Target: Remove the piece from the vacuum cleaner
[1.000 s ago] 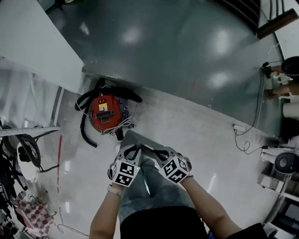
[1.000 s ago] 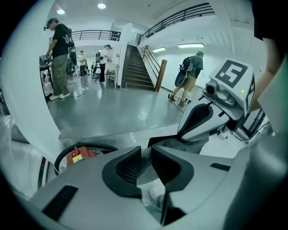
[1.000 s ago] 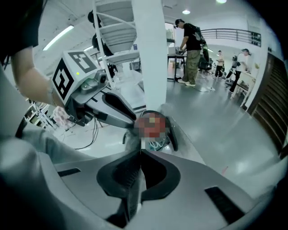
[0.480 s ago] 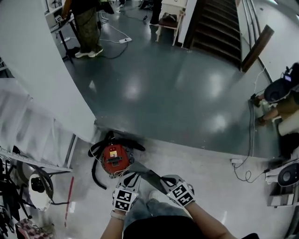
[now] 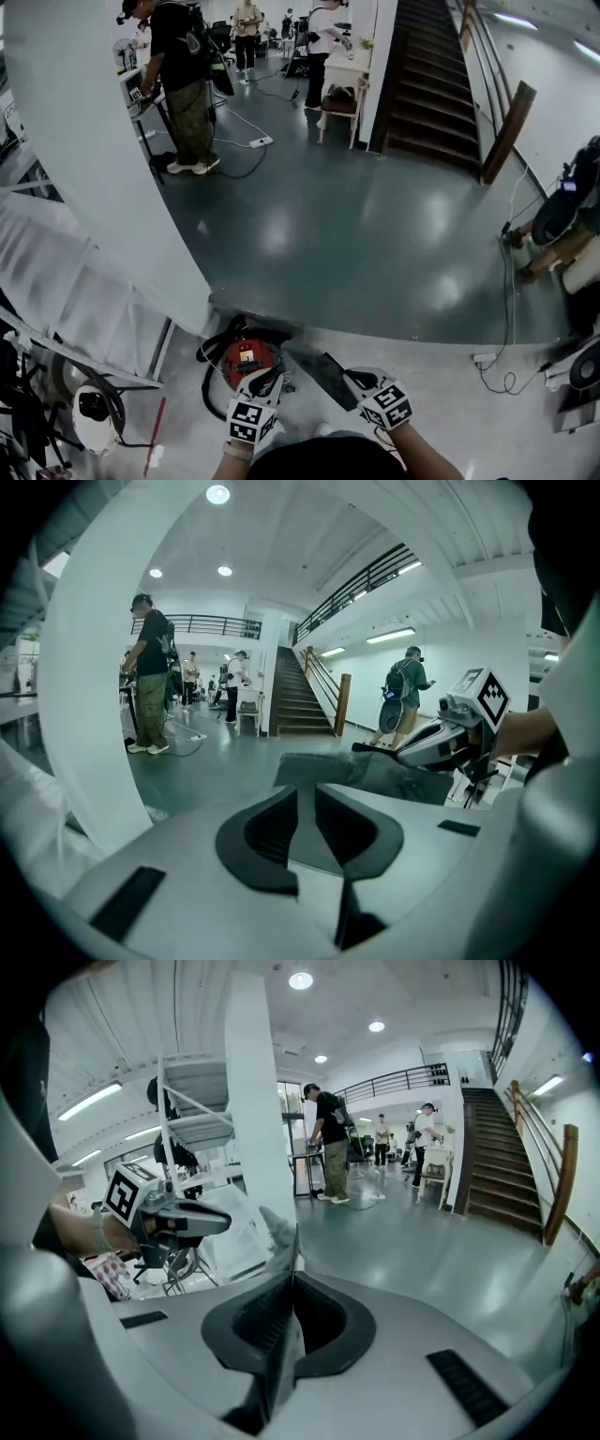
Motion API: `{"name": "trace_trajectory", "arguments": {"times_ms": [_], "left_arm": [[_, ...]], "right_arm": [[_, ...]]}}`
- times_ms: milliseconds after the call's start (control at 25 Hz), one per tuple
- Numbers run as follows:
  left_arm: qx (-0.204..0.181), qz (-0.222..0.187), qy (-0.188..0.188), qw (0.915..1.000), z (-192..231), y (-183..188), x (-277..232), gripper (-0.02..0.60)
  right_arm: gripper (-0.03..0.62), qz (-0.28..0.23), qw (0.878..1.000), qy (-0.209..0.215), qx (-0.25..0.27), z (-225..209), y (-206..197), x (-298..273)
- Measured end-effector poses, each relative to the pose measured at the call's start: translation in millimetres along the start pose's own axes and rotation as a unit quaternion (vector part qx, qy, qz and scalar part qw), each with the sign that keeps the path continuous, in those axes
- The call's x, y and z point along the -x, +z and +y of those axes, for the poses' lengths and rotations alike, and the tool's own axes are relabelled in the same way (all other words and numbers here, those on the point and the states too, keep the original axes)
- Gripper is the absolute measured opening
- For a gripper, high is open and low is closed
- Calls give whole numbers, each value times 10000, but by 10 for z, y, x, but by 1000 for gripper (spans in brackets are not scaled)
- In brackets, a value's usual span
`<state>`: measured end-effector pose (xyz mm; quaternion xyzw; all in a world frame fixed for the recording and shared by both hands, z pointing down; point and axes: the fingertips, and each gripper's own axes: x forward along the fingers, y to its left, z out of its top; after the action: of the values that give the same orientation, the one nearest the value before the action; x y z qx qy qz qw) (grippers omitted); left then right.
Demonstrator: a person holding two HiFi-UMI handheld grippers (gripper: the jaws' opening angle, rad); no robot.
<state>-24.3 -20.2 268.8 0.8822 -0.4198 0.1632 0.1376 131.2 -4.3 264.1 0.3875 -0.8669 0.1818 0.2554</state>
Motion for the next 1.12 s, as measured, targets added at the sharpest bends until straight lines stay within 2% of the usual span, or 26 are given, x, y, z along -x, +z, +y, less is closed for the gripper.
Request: {"name": "trace_trajectory", "arguments": {"times_ms": [280, 520, 800, 1120], "left_arm": [[62, -355, 78, 9993, 291, 307, 173, 72], [20, -451, 175, 9988, 414, 470, 202, 73], [1, -544, 226, 9983, 453, 536, 279, 72], [130, -521, 276, 9982, 510, 419, 396, 72]], "right_arm": [[32, -445, 9988, -146, -166, -21, 382, 4], [32, -639, 9972, -196, -332, -76, 549, -13], [32, -759, 9964, -220, -310, -3, 608, -8], [32, -878, 9952, -262, -343, 155, 552, 99]]}}
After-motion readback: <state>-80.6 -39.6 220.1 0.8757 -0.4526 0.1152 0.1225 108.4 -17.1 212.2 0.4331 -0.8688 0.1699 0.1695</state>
